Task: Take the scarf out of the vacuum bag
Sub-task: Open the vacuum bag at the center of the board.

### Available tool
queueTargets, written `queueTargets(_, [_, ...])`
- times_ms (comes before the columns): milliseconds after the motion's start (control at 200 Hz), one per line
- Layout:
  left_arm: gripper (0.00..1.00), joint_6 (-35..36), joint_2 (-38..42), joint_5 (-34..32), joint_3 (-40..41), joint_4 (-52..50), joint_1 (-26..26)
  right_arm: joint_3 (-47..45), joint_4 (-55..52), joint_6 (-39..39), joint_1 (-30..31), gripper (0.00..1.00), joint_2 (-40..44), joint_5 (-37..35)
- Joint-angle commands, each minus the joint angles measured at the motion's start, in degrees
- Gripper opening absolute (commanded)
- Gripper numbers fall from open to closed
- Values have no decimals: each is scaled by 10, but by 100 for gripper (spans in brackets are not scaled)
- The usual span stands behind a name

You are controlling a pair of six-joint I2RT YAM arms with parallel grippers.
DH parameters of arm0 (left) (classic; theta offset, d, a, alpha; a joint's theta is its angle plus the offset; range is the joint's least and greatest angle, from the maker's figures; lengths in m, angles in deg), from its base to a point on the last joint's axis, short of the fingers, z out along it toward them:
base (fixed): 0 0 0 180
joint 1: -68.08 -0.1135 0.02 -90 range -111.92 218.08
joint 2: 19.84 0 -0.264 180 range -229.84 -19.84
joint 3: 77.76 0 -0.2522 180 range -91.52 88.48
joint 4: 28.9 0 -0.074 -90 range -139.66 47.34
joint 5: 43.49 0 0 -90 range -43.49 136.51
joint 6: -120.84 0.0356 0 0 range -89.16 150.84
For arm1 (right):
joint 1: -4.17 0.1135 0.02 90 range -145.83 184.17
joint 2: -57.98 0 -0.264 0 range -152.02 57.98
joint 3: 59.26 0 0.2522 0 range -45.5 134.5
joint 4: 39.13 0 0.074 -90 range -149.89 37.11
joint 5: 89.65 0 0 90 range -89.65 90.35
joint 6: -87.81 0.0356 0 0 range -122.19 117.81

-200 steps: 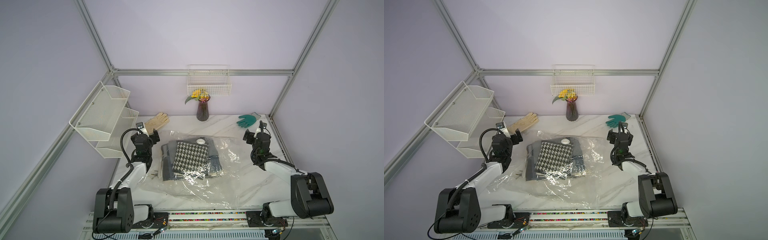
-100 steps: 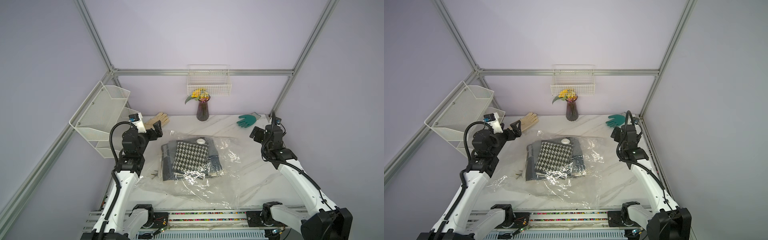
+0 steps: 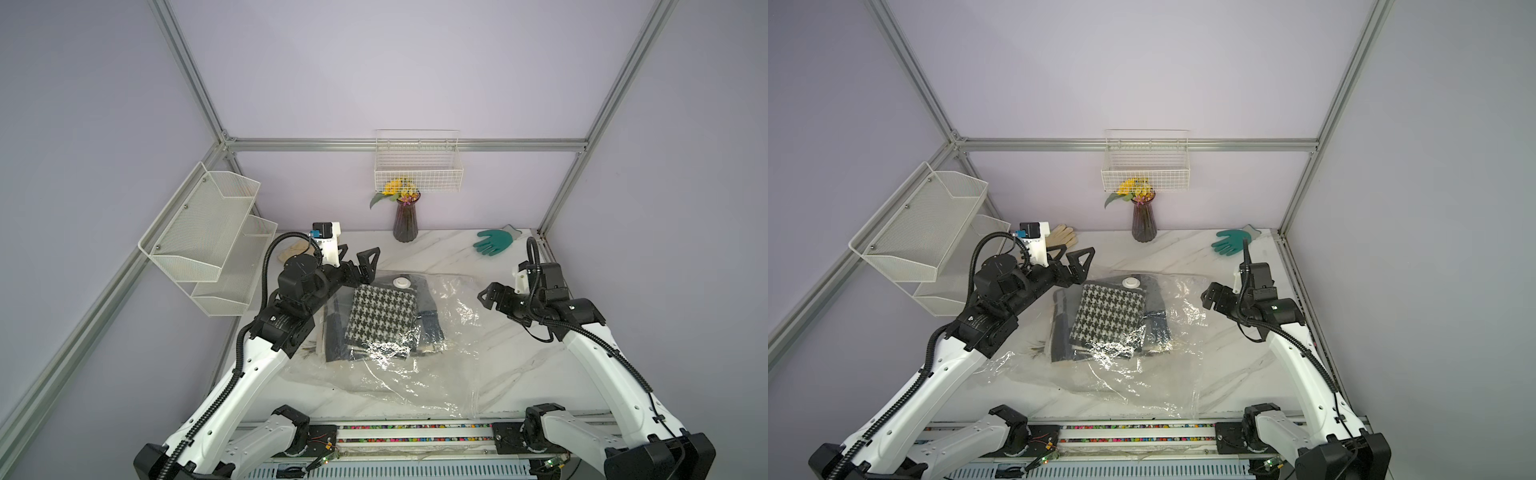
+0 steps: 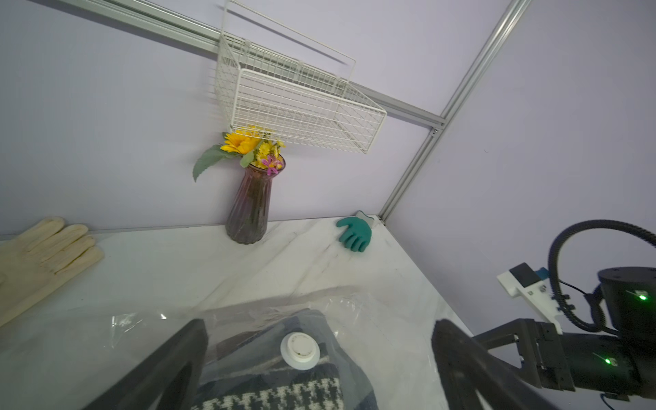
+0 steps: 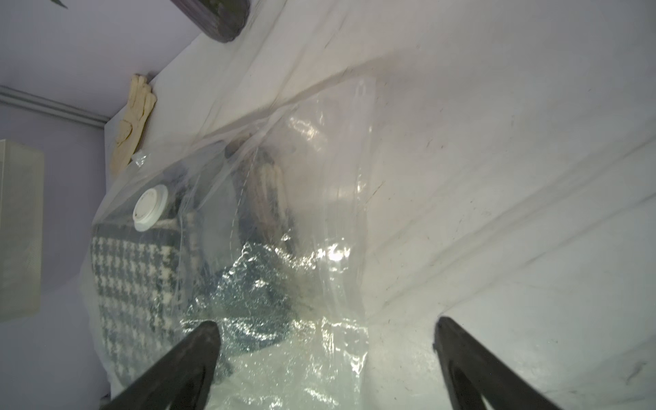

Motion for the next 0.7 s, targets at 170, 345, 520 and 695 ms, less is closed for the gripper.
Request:
queueTargets(170, [100,-4,-31,6,-40,-66,102,-38,25,5,2,91,-32,79])
queueTargets(345, [100,43,-40,-127,-44,-116,230,-47,67,3,2,86,-68,86])
queueTargets(520, [100,68,-94,-249,-89,-220,332,-42,90,-11,-1,84,-107,81])
queueTargets(695, [100,50,-170,-290,-152,-351,378,-33,115,-14,-3,71,-140,94])
